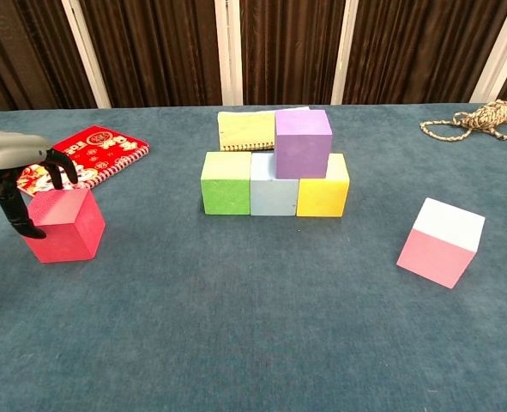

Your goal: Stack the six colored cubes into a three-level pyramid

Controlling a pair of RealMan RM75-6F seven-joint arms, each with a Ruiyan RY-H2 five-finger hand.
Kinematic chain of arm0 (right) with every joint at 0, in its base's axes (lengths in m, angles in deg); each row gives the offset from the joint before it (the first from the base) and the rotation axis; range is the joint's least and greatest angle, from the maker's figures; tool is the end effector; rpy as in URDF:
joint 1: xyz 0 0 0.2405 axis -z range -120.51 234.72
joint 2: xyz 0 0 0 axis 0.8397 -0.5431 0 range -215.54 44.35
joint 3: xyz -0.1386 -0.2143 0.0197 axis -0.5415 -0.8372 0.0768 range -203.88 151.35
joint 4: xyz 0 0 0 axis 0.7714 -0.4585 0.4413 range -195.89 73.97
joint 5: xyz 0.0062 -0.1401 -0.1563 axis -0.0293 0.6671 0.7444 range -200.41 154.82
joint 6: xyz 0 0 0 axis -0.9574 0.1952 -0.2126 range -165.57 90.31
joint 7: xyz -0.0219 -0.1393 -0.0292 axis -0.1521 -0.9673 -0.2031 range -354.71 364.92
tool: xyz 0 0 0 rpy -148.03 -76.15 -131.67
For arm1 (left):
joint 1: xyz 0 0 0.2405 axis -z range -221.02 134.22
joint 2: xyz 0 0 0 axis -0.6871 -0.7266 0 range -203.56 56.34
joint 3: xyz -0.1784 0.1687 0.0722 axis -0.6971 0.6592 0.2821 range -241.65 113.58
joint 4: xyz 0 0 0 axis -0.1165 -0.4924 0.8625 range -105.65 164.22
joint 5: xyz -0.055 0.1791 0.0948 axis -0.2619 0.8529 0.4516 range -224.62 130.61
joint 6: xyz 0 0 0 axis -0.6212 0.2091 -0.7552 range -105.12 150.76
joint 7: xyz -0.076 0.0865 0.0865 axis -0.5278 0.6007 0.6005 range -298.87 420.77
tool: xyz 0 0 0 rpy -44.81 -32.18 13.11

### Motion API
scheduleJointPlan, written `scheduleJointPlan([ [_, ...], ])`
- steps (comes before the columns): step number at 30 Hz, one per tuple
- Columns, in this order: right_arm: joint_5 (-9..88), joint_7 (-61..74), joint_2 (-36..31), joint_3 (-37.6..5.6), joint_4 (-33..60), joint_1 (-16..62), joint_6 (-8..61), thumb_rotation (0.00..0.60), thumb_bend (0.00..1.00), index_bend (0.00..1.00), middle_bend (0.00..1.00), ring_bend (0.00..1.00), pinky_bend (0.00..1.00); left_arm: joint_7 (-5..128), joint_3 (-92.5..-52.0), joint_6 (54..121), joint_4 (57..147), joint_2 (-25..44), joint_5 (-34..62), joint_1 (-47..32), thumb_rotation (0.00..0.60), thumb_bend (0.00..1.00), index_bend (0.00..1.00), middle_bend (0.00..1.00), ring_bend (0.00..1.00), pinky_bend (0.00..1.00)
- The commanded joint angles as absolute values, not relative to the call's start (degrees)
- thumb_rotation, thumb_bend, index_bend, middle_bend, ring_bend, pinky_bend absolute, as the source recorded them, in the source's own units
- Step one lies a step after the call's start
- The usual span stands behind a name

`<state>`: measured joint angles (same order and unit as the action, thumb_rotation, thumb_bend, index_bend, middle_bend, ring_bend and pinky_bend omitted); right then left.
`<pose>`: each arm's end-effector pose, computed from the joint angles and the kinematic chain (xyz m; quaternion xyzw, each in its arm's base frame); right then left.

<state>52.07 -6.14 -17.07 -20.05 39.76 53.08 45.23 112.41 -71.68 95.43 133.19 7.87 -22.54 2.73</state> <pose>-0.2992 -0.1836 0.1325 0.5365 -0.4476 0.3578 0.6195 -0.1771 0.3186 0.0247 -0.6932 -0.4253 -0.1662 0.5577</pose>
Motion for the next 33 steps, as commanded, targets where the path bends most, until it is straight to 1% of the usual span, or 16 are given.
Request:
scheduleJointPlan([
  [1, 52.10, -6.02, -17.07, -20.03, 39.72, 53.08, 45.24, 0.600, 0.34, 0.08, 0.09, 0.00, 0.00, 112.68, -71.84, 95.41, 132.84, 8.43, -22.90, 3.09, 0.600, 0.22, 0.22, 0.25, 0.01, 0.09],
  [5, 52.16, -5.97, -16.99, -20.05, 39.58, 53.09, 45.30, 0.600, 0.34, 0.08, 0.09, 0.00, 0.00, 113.08, -72.04, 95.55, 132.65, 8.97, -23.20, 3.54, 0.600, 0.27, 0.24, 0.26, 0.01, 0.09],
  [13, 52.03, -5.87, -16.95, -19.98, 39.55, 53.06, 45.27, 0.600, 0.34, 0.08, 0.09, 0.00, 0.00, 115.13, -72.08, 96.46, 133.43, 8.32, -25.19, 4.25, 0.600, 0.27, 0.24, 0.26, 0.01, 0.09],
  [22, 51.77, -6.26, -16.78, -19.98, 39.56, 52.93, 45.03, 0.600, 0.34, 0.08, 0.09, 0.00, 0.00, 116.21, -71.97, 95.57, 133.50, 7.98, -27.54, 4.95, 0.600, 0.28, 0.24, 0.27, 0.01, 0.09],
  [27, 51.68, -6.28, -16.70, -19.95, 39.48, 52.90, 45.02, 0.600, 0.34, 0.08, 0.09, 0.00, 0.00, 115.97, -71.82, 95.04, 133.27, 8.04, -27.34, 5.17, 0.600, 0.35, 0.25, 0.28, 0.01, 0.09],
  [33, 51.59, -6.03, -16.87, -19.92, 39.62, 52.95, 45.01, 0.600, 0.34, 0.08, 0.09, 0.00, 0.00, 116.16, -71.26, 94.45, 132.77, 8.05, -27.84, 5.37, 0.600, 0.36, 0.26, 0.30, 0.01, 0.09],
])
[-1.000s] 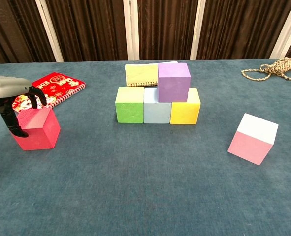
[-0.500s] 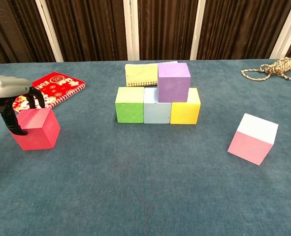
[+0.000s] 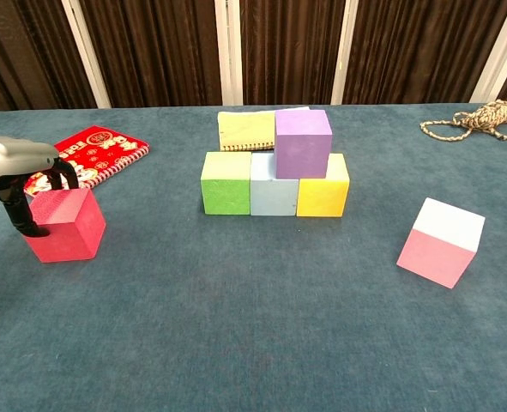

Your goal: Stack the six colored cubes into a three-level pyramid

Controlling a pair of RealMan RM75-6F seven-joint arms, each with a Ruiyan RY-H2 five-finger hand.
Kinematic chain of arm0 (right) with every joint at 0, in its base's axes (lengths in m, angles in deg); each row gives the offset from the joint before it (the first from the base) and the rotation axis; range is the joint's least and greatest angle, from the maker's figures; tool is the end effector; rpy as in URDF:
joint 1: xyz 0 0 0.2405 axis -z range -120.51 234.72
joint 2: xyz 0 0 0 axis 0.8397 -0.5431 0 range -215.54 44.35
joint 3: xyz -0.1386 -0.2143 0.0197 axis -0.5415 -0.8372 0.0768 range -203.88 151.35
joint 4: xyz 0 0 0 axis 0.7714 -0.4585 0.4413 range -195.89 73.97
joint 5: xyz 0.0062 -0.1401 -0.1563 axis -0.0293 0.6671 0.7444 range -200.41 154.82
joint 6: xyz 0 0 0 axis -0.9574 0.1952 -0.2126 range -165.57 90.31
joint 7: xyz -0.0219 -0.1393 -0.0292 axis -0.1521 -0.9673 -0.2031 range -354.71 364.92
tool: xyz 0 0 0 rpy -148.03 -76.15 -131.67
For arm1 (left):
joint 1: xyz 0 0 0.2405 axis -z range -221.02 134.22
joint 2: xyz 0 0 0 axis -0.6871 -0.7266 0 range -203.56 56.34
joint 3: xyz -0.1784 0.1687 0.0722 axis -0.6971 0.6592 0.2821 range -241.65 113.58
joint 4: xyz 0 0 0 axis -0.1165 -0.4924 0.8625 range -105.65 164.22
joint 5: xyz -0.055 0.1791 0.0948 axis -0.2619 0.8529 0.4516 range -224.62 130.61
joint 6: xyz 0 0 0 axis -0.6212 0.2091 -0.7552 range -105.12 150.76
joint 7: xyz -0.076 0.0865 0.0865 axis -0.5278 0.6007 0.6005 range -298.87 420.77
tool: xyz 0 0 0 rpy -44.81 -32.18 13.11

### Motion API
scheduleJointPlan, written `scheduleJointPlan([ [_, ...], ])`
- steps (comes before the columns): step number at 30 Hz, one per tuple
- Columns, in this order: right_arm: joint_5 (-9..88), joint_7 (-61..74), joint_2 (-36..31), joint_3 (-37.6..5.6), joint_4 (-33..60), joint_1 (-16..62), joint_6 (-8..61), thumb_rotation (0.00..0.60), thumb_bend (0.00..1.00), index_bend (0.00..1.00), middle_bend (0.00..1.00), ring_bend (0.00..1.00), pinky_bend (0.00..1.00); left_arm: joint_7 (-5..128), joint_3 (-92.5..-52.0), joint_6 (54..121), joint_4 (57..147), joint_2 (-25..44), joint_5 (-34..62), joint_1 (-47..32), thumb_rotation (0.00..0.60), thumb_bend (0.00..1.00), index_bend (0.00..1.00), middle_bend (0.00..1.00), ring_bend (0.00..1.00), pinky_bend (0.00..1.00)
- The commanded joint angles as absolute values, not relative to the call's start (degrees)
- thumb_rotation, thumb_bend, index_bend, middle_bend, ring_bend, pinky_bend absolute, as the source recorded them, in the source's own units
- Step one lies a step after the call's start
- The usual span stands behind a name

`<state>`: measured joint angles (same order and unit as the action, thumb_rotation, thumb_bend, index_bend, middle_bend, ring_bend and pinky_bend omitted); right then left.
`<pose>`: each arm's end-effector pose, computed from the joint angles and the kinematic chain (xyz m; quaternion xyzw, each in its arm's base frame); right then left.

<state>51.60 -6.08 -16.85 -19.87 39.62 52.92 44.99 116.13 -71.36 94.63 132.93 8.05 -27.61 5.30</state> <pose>-0.2998 -0.1849 0.1316 0.5345 -0.4502 0.3576 0.6196 -0.1751 0.3213 0.0198 -0.7062 -0.4197 -0.1306 0.5550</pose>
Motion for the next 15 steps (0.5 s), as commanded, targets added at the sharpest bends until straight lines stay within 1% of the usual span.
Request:
scheduleJointPlan([
  [1, 51.57, -5.97, -16.88, -19.92, 39.63, 52.97, 45.01, 0.600, 0.34, 0.08, 0.09, 0.00, 0.00, 116.08, -71.24, 94.37, 132.69, 8.09, -27.93, 5.39, 0.600, 0.36, 0.27, 0.30, 0.01, 0.09],
  [3, 51.55, -5.95, -16.90, -19.92, 39.64, 52.97, 45.02, 0.600, 0.34, 0.08, 0.09, 0.00, 0.00, 116.11, -71.12, 94.18, 132.58, 8.10, -28.08, 5.47, 0.600, 0.36, 0.28, 0.31, 0.02, 0.09],
  [8, 51.40, -5.99, -16.84, -19.85, 39.57, 52.95, 45.02, 0.600, 0.34, 0.08, 0.09, 0.00, 0.00, 115.77, -71.16, 94.11, 132.58, 7.92, -27.70, 5.64, 0.600, 0.42, 0.33, 0.37, 0.04, 0.09],
  [11, 51.42, -6.08, -16.73, -19.85, 39.54, 52.94, 45.06, 0.600, 0.34, 0.08, 0.09, 0.00, 0.00, 115.19, -71.77, 94.45, 133.40, 7.25, -27.00, 5.79, 0.600, 0.46, 0.34, 0.39, 0.05, 0.09],
  [15, 51.29, -6.36, -16.56, -19.85, 39.40, 52.90, 45.04, 0.600, 0.34, 0.08, 0.09, 0.00, 0.00, 115.54, -72.76, 94.35, 134.85, 5.22, -26.26, 6.63, 0.600, 0.46, 0.36, 0.39, 0.06, 0.09],
])
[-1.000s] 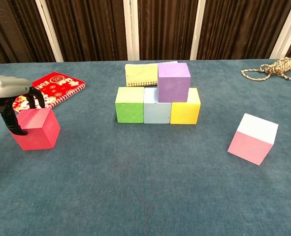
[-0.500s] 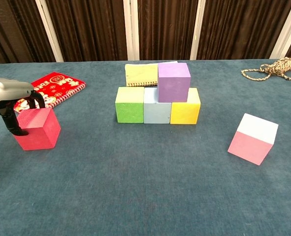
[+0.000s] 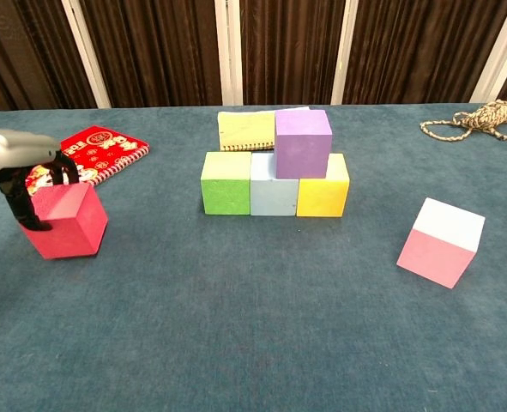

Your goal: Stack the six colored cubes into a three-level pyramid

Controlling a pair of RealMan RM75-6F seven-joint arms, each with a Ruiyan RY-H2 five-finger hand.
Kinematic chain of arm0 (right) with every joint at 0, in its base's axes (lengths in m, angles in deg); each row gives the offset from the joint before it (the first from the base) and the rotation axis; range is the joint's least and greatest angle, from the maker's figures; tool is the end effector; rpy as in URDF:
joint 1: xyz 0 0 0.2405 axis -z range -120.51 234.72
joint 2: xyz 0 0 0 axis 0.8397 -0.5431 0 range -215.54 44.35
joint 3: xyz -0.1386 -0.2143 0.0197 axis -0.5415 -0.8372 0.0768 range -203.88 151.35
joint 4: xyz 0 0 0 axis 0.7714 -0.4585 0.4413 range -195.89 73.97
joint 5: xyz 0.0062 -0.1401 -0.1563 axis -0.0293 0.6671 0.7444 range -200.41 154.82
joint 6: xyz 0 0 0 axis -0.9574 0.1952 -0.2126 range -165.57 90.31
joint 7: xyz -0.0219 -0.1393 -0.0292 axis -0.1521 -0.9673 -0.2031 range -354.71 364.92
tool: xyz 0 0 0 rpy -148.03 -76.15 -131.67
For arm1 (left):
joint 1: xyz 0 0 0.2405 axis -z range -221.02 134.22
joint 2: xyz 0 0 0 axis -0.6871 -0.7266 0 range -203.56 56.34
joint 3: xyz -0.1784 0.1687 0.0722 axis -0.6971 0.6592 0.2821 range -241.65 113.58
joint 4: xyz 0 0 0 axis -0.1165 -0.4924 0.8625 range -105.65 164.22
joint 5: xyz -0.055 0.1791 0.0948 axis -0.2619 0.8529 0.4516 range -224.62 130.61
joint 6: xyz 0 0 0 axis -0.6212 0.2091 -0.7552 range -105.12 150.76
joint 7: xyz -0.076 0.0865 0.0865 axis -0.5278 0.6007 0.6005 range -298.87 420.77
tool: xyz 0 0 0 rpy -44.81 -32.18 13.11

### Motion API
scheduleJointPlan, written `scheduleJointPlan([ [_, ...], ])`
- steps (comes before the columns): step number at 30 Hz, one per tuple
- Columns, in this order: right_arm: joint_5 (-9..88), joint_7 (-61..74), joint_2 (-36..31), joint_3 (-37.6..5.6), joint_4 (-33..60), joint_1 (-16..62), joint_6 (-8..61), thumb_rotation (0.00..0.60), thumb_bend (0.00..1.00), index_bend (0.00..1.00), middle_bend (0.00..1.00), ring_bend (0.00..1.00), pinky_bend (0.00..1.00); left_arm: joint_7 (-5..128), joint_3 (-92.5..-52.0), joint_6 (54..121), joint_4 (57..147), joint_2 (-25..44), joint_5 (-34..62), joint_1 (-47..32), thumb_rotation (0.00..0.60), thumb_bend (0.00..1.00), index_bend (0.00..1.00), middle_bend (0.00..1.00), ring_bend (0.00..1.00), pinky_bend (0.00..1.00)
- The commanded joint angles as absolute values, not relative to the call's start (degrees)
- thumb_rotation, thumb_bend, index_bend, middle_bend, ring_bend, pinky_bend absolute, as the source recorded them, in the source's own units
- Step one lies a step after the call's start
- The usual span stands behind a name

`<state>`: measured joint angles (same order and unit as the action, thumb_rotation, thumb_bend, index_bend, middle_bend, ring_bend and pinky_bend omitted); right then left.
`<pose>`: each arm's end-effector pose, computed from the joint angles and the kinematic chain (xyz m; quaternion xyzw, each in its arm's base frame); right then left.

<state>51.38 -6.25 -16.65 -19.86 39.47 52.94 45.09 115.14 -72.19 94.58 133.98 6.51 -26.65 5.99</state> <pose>-0.3005 -0.1848 0.1311 0.5332 -0.4503 0.3563 0.6212 -0.1665 0.3273 0.0289 -0.7044 -0.4141 -0.1501 0.5566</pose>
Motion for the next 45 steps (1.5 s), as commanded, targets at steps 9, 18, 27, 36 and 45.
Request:
scheduleJointPlan([
  [9, 49.71, -8.13, -15.85, -19.35, 39.14, 52.82, 45.24, 0.600, 0.34, 0.08, 0.09, 0.00, 0.00, 117.38, -76.33, 83.70, 136.00, -3.05, -30.34, 11.66, 0.600, 0.46, 0.36, 0.40, 0.06, 0.09],
  [18, 48.97, -11.46, -14.72, -19.00, 39.25, 52.84, 46.60, 0.600, 0.34, 0.08, 0.09, 0.00, 0.00, 115.91, -79.34, 71.41, 131.08, -6.71, -35.12, 19.11, 0.600, 0.45, 0.37, 0.39, 0.06, 0.09],
  [27, 48.01, -13.27, -14.18, -18.83, 39.12, 53.07, 47.31, 0.600, 0.34, 0.08, 0.09, 0.00, 0.00, 113.68, -78.48, 66.06, 124.10, -5.45, -39.59, 25.32, 0.600, 0.43, 0.36, 0.38, 0.06, 0.09],
  [36, 46.76, -14.28, -13.61, -18.44, 38.41, 52.83, 47.03, 0.600, 0.34, 0.08, 0.09, 0.00, 0.00, 111.27, -77.12, 63.57, 120.40, -5.53, -44.59, 30.89, 0.600, 0.43, 0.34, 0.34, 0.05, 0.09],
  [45, 46.30, -13.85, -13.48, -18.48, 38.08, 52.43, 45.87, 0.600, 0.34, 0.08, 0.09, 0.00, 0.00, 111.66, -74.49, 64.66, 121.49, -6.76, -49.58, 36.13, 0.600, 0.41, 0.33, 0.33, 0.05, 0.09],
])
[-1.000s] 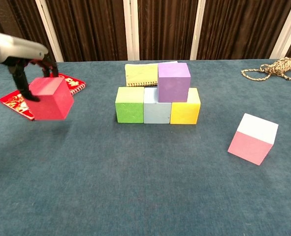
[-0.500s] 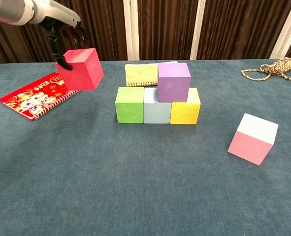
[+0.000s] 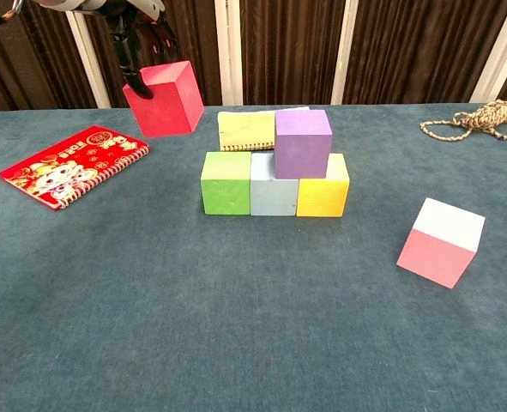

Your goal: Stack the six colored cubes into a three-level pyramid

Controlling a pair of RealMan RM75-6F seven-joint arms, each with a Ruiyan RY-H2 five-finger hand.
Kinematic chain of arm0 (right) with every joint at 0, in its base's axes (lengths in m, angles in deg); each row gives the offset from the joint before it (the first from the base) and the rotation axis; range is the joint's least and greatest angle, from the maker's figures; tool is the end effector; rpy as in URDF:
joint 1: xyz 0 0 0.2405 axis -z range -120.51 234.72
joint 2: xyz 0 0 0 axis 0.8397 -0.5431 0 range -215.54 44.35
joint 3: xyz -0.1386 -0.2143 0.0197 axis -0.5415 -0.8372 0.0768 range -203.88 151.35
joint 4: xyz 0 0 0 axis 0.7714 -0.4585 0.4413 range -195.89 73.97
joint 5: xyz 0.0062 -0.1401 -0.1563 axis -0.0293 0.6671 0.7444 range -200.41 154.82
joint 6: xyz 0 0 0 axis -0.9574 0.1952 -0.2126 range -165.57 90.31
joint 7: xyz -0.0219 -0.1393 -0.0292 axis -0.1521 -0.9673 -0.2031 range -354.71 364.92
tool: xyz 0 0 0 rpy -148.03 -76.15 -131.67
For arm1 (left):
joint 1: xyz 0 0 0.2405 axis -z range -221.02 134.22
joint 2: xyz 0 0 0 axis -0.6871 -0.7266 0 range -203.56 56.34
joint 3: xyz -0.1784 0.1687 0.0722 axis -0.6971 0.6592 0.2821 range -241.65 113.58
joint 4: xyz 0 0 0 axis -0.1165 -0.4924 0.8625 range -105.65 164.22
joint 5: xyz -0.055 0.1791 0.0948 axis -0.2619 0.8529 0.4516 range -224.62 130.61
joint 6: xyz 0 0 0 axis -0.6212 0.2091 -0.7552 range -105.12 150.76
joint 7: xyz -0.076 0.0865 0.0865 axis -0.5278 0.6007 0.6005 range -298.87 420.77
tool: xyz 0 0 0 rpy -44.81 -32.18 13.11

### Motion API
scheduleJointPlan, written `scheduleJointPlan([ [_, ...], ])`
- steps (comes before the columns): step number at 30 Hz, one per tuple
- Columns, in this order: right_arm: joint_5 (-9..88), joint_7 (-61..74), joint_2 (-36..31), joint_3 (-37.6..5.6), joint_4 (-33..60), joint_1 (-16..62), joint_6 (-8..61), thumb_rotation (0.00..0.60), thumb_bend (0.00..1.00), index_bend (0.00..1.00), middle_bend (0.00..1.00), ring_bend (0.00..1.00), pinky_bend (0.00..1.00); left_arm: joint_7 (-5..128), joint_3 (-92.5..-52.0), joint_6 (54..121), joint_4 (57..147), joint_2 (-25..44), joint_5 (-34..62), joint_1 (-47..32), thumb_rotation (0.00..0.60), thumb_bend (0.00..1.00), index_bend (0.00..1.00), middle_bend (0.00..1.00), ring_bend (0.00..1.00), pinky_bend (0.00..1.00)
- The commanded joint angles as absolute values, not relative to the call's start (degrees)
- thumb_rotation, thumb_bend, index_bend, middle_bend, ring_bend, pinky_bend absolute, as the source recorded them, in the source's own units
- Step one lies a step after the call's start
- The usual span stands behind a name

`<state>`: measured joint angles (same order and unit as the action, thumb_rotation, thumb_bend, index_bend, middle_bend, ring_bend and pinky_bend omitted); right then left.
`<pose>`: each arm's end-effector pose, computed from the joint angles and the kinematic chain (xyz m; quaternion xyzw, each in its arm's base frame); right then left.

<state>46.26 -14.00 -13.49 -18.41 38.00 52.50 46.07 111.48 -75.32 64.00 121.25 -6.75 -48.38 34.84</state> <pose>-0.3087 -0.1895 0.1236 0.5235 -0.4375 0.3120 0.6612 -0.0296 0.4397 0.0837 -0.7572 -0.3914 -0.2155 0.4764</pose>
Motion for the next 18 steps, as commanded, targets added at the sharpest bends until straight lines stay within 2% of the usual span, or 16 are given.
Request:
scheduleJointPlan([
  [1, 46.32, -13.78, -13.47, -18.50, 38.08, 52.40, 45.81, 0.600, 0.34, 0.08, 0.09, 0.00, 0.00, 111.56, -74.39, 64.85, 121.46, -6.63, -49.85, 36.45, 0.600, 0.41, 0.33, 0.33, 0.05, 0.09],
  [18, 46.64, -11.11, -14.56, -18.36, 38.41, 52.56, 45.47, 0.600, 0.34, 0.08, 0.09, 0.00, 0.00, 116.18, -71.15, 72.16, 123.34, -2.93, -59.27, 44.42, 0.600, 0.32, 0.28, 0.29, 0.05, 0.09],
])
